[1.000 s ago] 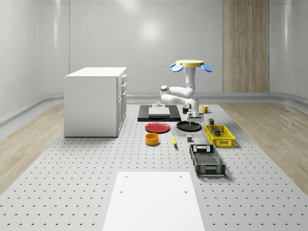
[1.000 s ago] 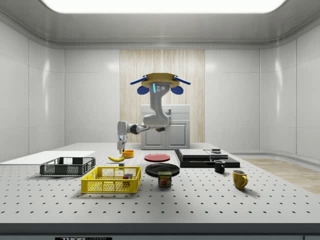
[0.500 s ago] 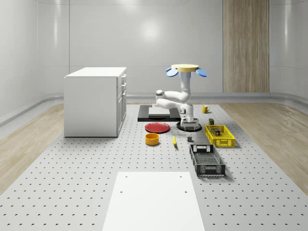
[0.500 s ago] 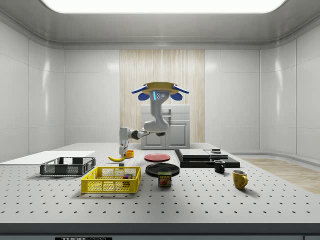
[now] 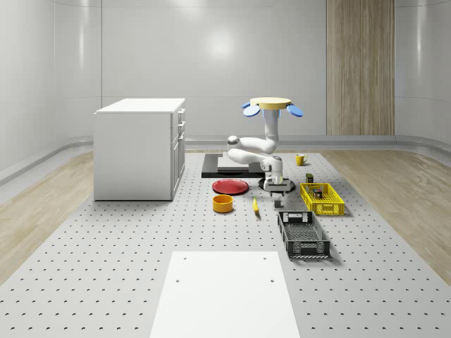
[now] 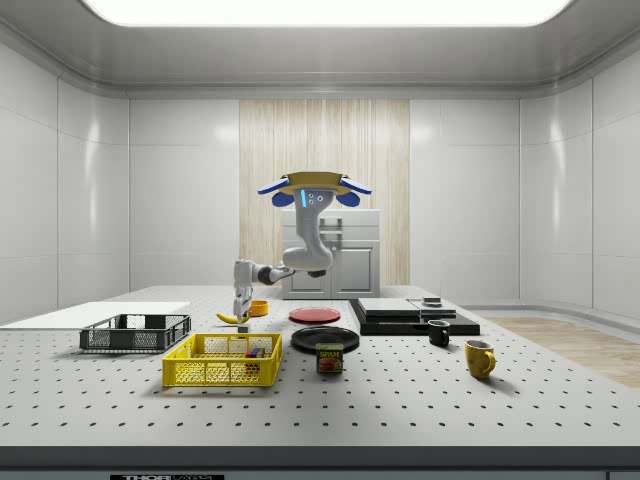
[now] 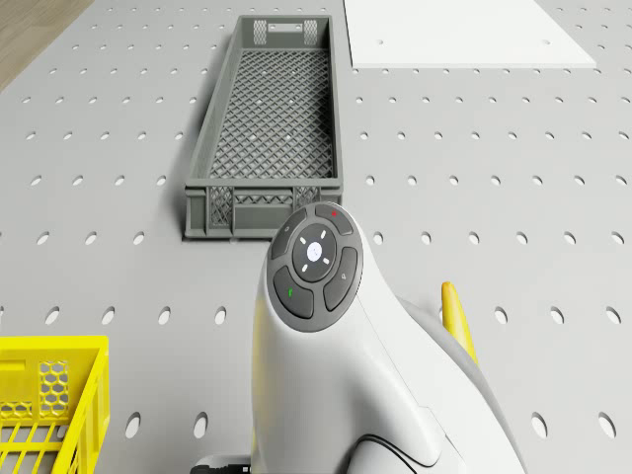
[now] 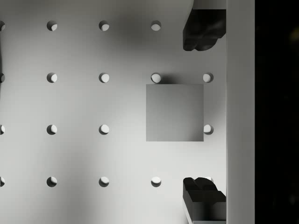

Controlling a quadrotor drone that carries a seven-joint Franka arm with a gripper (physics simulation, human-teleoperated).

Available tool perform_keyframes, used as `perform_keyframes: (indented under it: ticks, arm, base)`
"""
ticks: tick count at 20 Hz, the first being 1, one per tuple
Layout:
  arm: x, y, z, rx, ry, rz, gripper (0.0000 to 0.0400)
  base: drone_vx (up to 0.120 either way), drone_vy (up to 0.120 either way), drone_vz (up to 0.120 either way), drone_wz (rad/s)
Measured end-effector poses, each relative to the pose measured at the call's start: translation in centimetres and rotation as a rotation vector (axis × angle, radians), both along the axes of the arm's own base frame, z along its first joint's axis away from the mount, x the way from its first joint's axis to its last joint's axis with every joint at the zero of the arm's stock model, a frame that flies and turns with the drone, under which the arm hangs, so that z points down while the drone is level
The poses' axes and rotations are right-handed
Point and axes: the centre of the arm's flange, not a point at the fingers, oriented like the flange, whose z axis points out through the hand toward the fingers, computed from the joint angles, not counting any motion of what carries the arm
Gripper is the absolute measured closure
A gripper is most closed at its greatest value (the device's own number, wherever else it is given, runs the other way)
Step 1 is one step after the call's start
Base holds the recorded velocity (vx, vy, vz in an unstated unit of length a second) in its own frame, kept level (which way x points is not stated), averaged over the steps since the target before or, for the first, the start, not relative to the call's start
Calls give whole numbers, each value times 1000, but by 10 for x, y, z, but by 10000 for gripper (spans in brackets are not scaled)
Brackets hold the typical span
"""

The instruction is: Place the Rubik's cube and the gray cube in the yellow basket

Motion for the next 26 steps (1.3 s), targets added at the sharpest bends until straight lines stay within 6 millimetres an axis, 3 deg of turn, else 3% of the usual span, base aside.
perform_keyframes:
  ticks: [7, 17, 26]
  arm:
    - [0, 0, 1, 0, 0, 0, 0]
    - [0, 0, 29, 0, 0, 0, 0]
    - [-5, 0, 37, 0, 0, 0, 0]
  base:
    - [0, 0, -17, 0]
    - [0, 0, 0, 0]
    - [0, 0, 0, 0]
